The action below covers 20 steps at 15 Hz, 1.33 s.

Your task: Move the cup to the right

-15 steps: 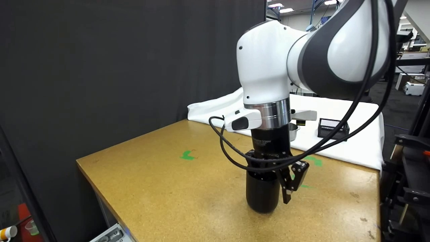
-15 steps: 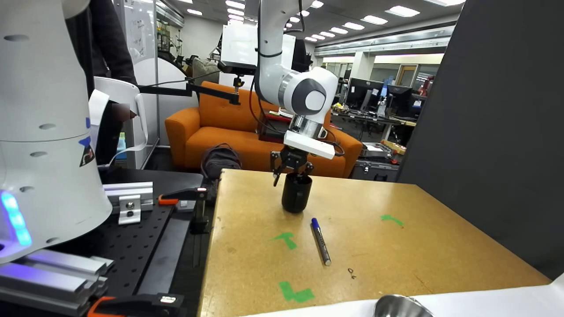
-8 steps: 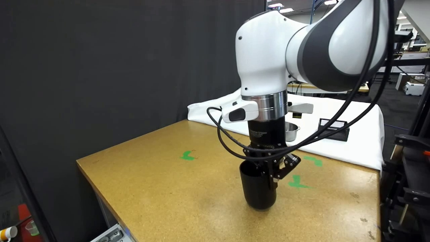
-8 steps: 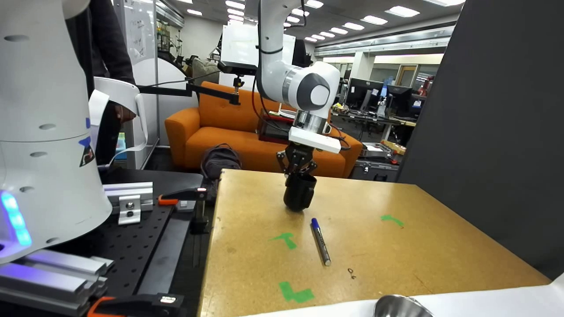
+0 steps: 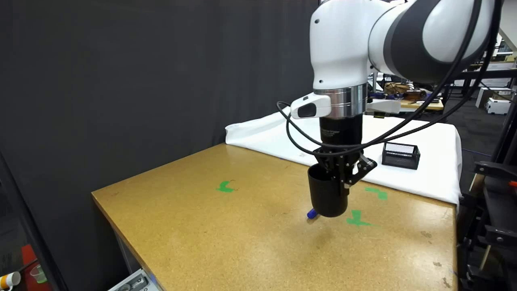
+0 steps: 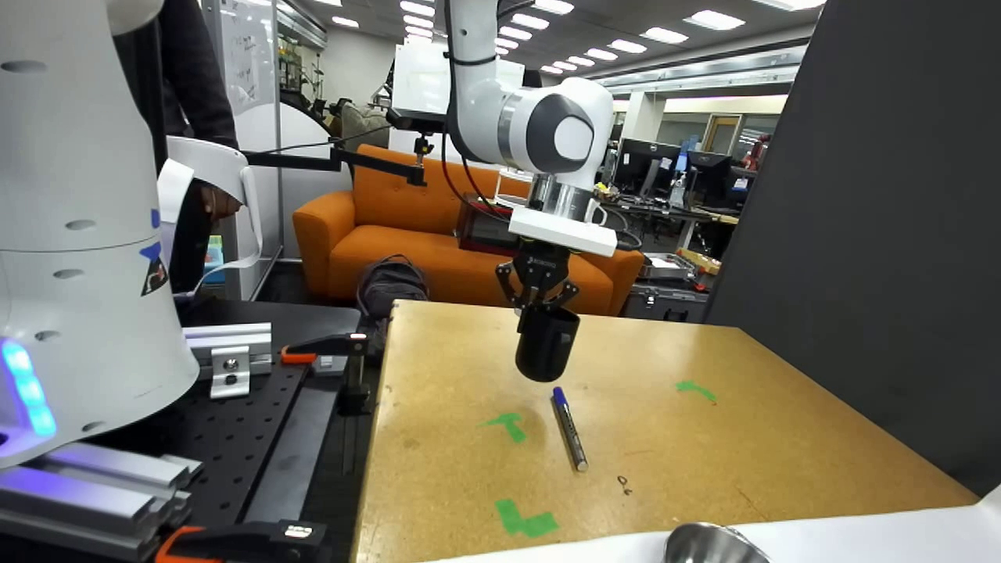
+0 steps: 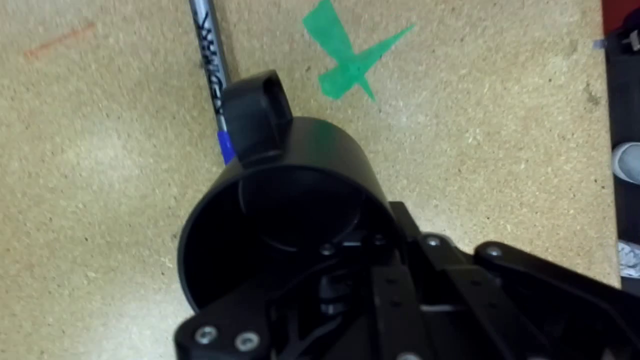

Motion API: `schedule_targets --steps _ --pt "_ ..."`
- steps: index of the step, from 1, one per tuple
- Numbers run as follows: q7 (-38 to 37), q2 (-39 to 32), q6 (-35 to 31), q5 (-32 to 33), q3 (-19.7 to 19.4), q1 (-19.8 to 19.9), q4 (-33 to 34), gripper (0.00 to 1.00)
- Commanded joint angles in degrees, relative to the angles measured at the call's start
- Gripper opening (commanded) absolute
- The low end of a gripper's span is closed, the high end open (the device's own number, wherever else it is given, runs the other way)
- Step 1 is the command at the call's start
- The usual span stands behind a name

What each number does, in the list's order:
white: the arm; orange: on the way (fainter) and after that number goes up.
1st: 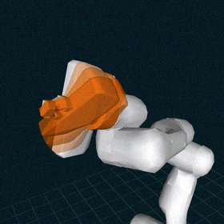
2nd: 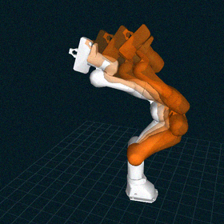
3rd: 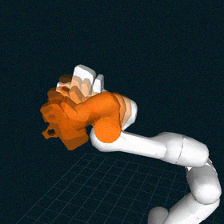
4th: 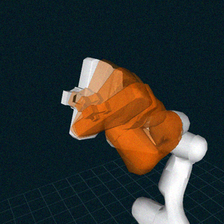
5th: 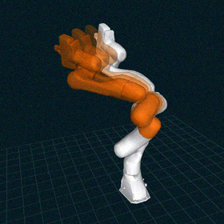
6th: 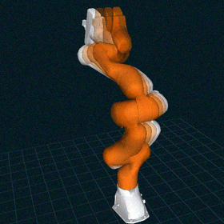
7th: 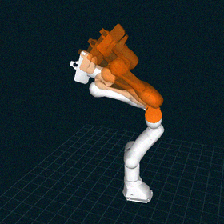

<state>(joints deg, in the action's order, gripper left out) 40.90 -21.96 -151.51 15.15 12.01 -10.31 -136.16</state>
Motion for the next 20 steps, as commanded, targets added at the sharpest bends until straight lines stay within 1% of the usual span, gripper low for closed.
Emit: schedule_targets --steps 1,4,6,10,13,17,19,20 --pt "-2.3 6.6 -5.4 -0.5 -0.4 3.5 -8.0 0.02" --pt "-1.3 9.1 -10.8 -2.8 -0.9 7.4 -13.3 0.02" --pt "-0.1 9.5 -14.8 -4.8 -1.0 10.1 -16.0 0.02" --pt "2.2 7.5 -20.5 -6.4 -0.3 14.7 -17.5 0.02" --pt "1.6 6.6 -20.7 -5.3 -1.6 16.0 -17.2 0.02" --pt "-0.2 7.4 -19.6 -4.0 -5.4 16.3 -18.4 0.02" --pt "-0.7 7.0 -19.9 -3.5 -6.8 16.0 -18.8 0.02" --pt "-1.6 6.9 -19.7 -2.7 -7.9 15.2 -18.9 0.02"
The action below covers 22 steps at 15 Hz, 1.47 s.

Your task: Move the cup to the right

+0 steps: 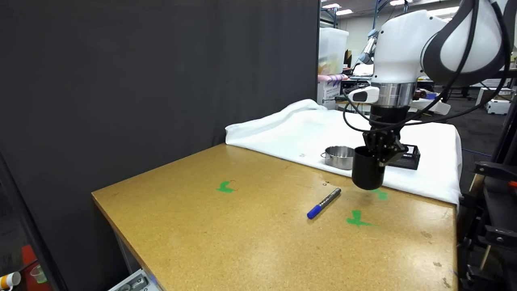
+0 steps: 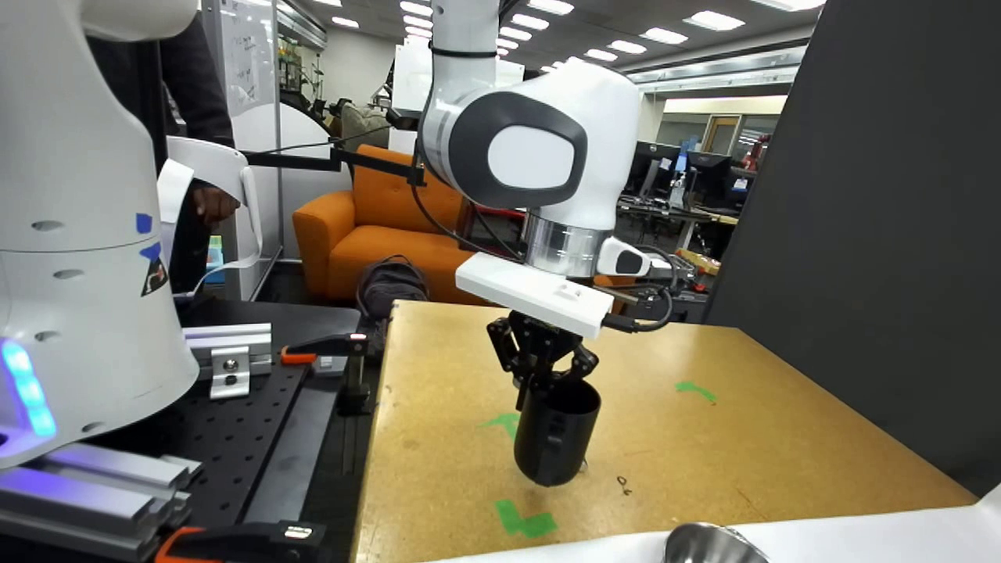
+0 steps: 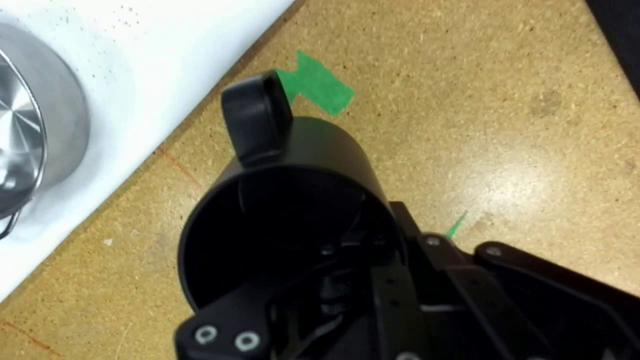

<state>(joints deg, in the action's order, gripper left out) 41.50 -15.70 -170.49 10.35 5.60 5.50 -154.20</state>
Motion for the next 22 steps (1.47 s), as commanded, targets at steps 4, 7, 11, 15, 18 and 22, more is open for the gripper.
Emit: schedule_targets --steps 4,7,11,15,18,22 --pt "-4.7 -1.5 -1.3 4.4 -2.8 -1.9 -0.5 0.02" --pt "-5.6 -4.9 -3.7 5.4 -2.4 -1.9 -0.1 0.02" --pt "-6.2 -8.1 -6.9 6.1 -2.2 -1.6 0.5 0.02" --pt "-6.0 -7.9 -7.2 6.1 -1.4 -1.0 0.3 0.33" --pt "-6.5 -8.4 -9.0 7.1 -1.9 -1.6 0.1 0.51" --pt "-7.2 -7.5 -9.6 7.5 -2.9 -2.6 -0.8 0.8"
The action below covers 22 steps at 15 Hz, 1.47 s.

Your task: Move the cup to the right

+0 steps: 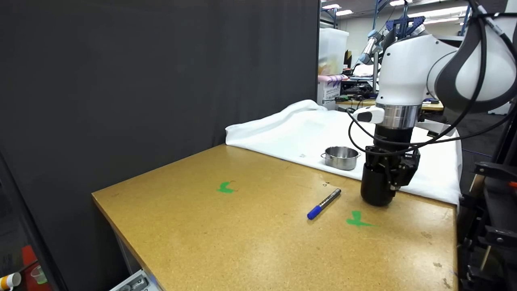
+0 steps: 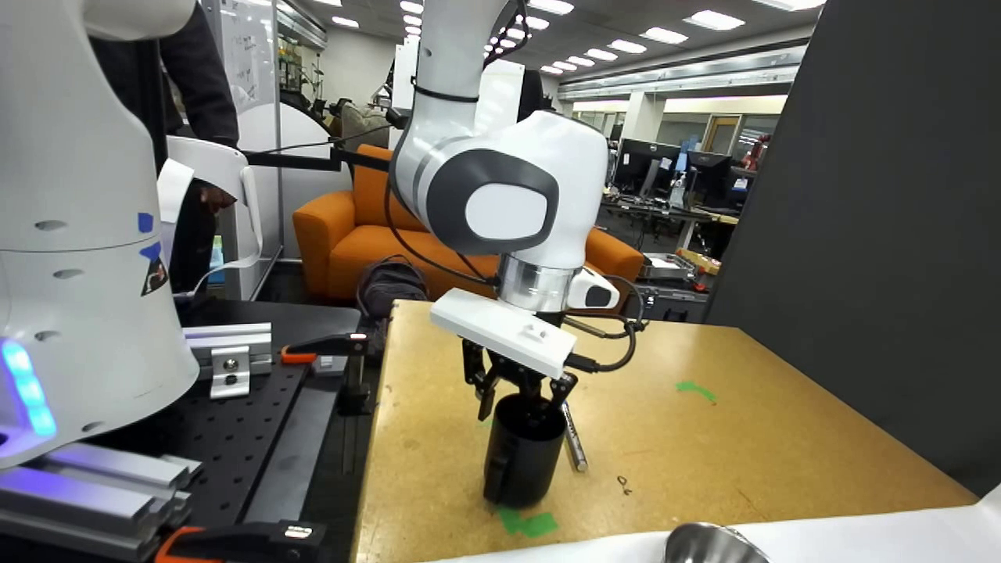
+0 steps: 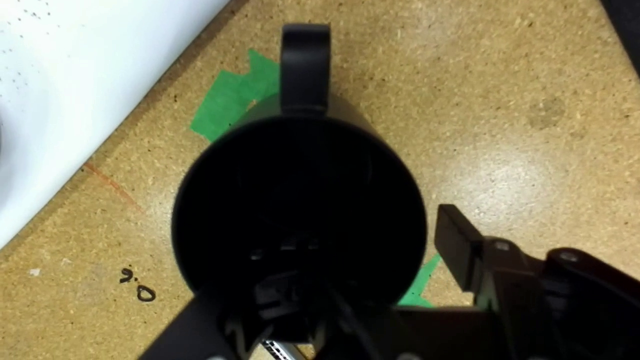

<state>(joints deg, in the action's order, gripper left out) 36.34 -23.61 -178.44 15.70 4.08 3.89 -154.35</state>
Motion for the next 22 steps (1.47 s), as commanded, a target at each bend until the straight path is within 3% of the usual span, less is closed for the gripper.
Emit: schedule_targets --steps 1,3,9,13,17,20,21,22 --pt "-2.3 0.9 -1.7 2.3 -1.7 -1.4 -0.9 0.87" --pt "-3.0 1.7 -1.6 2.7 -2.3 -1.9 -1.5 0.99" --pt "-5.6 8.6 0.8 2.7 -1.5 -2.8 -5.3 1.0" --pt "-6.7 12.6 4.8 1.0 2.4 -1.6 -5.0 1.0" --pt "-4.5 17.8 11.2 -6.7 10.4 0.3 -5.6 1.0" --pt "-1.7 23.3 18.4 -15.4 14.3 -0.7 -5.6 1.0" --pt "-1.0 25.8 21.3 -17.6 14.8 -1.5 -5.7 1.0" --pt "-0.9 27.6 24.3 -18.9 11.9 -5.3 -4.8 1.0"
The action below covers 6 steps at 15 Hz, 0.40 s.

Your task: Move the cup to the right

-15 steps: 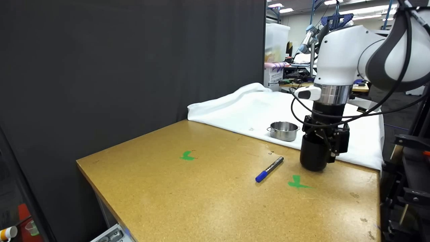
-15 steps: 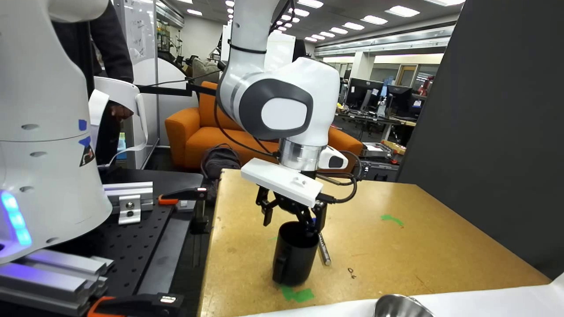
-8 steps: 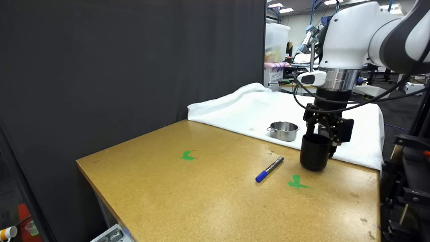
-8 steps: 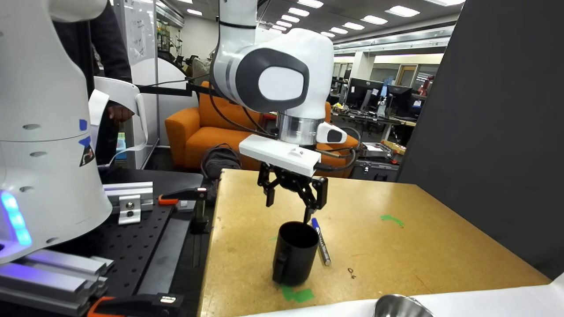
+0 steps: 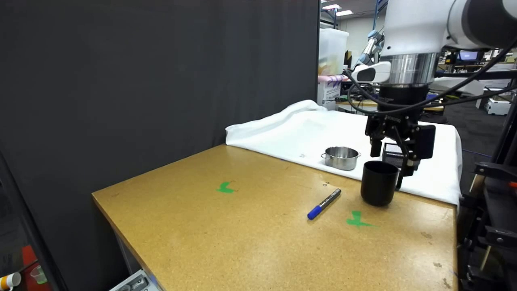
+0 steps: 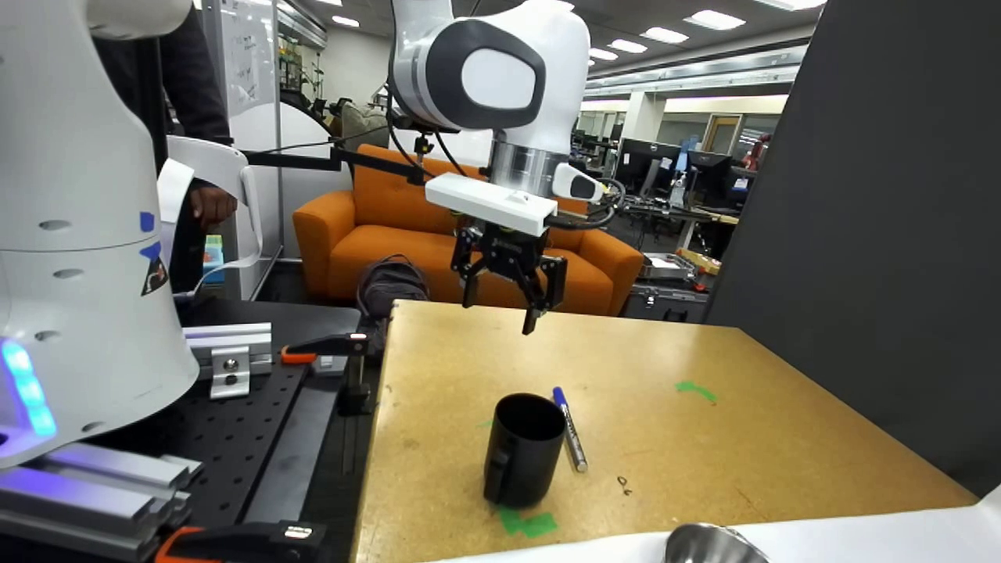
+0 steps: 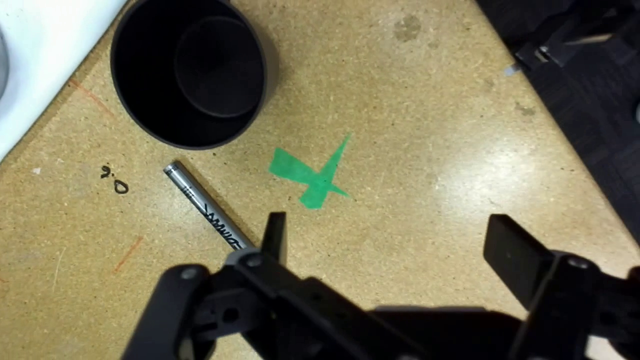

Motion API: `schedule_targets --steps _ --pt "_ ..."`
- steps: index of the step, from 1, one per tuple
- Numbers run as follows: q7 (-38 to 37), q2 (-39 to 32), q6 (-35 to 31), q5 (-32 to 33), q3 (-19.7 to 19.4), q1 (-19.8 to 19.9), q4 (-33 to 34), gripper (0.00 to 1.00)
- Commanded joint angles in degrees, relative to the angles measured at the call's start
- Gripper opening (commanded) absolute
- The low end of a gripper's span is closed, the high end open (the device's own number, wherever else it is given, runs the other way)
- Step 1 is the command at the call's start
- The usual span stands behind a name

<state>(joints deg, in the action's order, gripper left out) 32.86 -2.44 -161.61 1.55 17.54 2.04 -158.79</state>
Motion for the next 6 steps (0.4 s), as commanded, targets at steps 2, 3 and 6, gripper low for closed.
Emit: schedule_targets --steps 2,3,6 --pt "1.9 12.2 12.4 -4.8 -3.5 -6.6 -1.2 1.0" --pt "1.0 14.3 14.8 -3.7 -4.5 -7.9 -0.9 1.0" --pt "-0.1 19.6 21.1 -1.4 -7.0 -11.2 0.3 1.0"
